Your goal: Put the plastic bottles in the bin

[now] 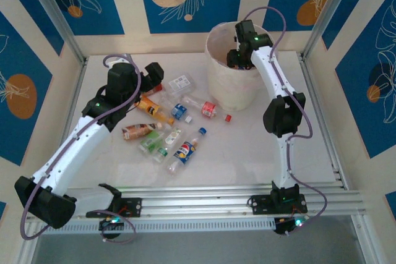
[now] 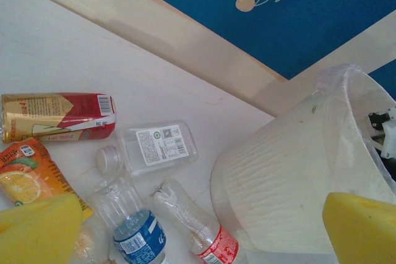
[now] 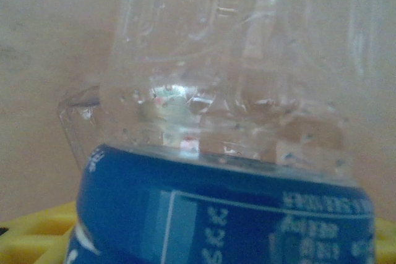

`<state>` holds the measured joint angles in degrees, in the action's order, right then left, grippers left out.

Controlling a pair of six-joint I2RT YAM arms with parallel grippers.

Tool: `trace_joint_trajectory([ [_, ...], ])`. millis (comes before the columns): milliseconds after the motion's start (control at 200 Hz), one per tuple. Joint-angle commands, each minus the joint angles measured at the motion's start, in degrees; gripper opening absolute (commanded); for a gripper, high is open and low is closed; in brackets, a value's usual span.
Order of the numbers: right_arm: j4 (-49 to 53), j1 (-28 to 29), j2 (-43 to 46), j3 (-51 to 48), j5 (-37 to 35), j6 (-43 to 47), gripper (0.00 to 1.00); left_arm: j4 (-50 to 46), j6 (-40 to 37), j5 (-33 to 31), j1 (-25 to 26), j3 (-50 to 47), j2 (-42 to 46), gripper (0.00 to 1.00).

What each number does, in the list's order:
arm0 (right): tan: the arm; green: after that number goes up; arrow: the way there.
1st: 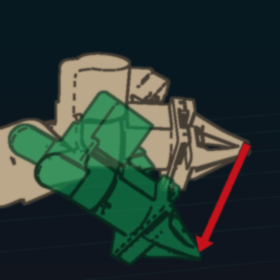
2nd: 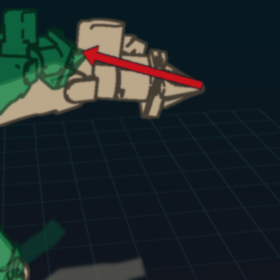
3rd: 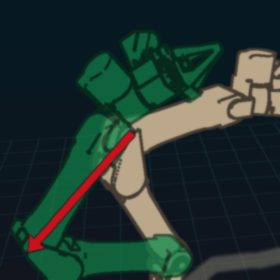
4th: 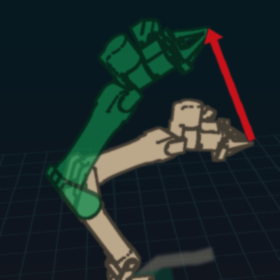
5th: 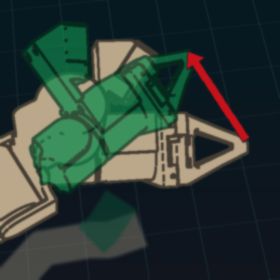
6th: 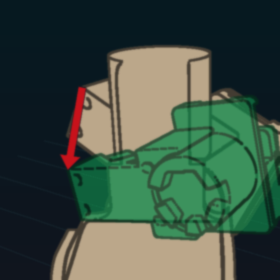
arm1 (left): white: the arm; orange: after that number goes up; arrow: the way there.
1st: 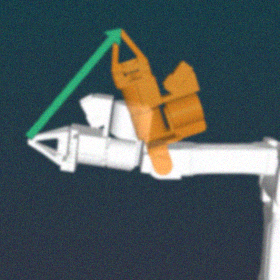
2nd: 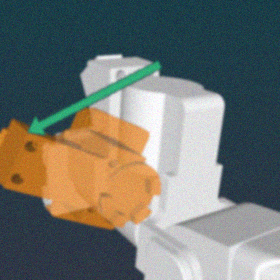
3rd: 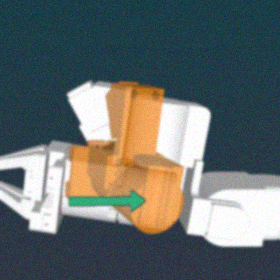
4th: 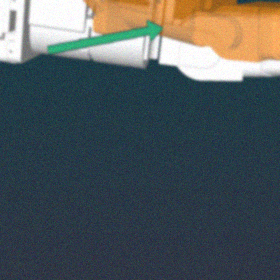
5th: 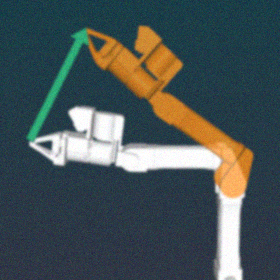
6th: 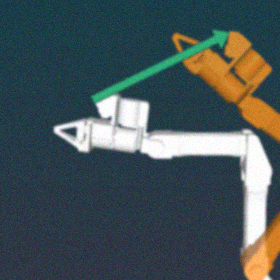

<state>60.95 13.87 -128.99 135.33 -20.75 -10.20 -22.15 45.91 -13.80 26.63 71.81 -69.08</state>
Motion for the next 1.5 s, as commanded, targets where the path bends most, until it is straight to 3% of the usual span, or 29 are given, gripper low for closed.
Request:
trace_joint_trajectory([
  [0,0.5,-0.3,-1.8,2.0,0.9,1.4,0.53,-0.8,-0.2,-0.4,-0.6,0.0,-0.3,1.00],
  [340,1.2,-0.4,-3.0,3.5,0.7,1.1,0.80,-1.3,0.0,-0.3,-0.9,-0.1,-0.7,1.00],
  [625,3.3,-0.1,-1.8,7.7,1.1,0.6,0.90,-2.5,0.0,0.0,-1.1,-0.6,-1.0,1.00],
  [850,2.9,0.5,3.0,7.9,0.4,-0.1,1.00,-5.6,-8.8,6.9,-1.1,-0.7,-2.5,0.99],
  [950,2.9,0.8,5.4,7.8,-0.7,-0.8,0.99,-8.7,-13.7,11.8,-0.9,-0.4,-3.3,1.00],
  [1075,2.1,1.4,9.0,6.7,-1.9,-1.8,0.99,-12.0,-17.1,13.2,0.2,-2.7,-1.7,0.98],
  [1295,-0.4,2.9,15.9,3.8,-5.4,-2.5,0.99,-22.8,-22.0,12.6,5.7,-3.5,-0.1,0.88],
  [1495,-4.5,4.8,24.0,-3.4,-9.3,-3.3,0.99,-27.3,-18.9,11.3,16.4,-6.1,-3.5,0.84],
])
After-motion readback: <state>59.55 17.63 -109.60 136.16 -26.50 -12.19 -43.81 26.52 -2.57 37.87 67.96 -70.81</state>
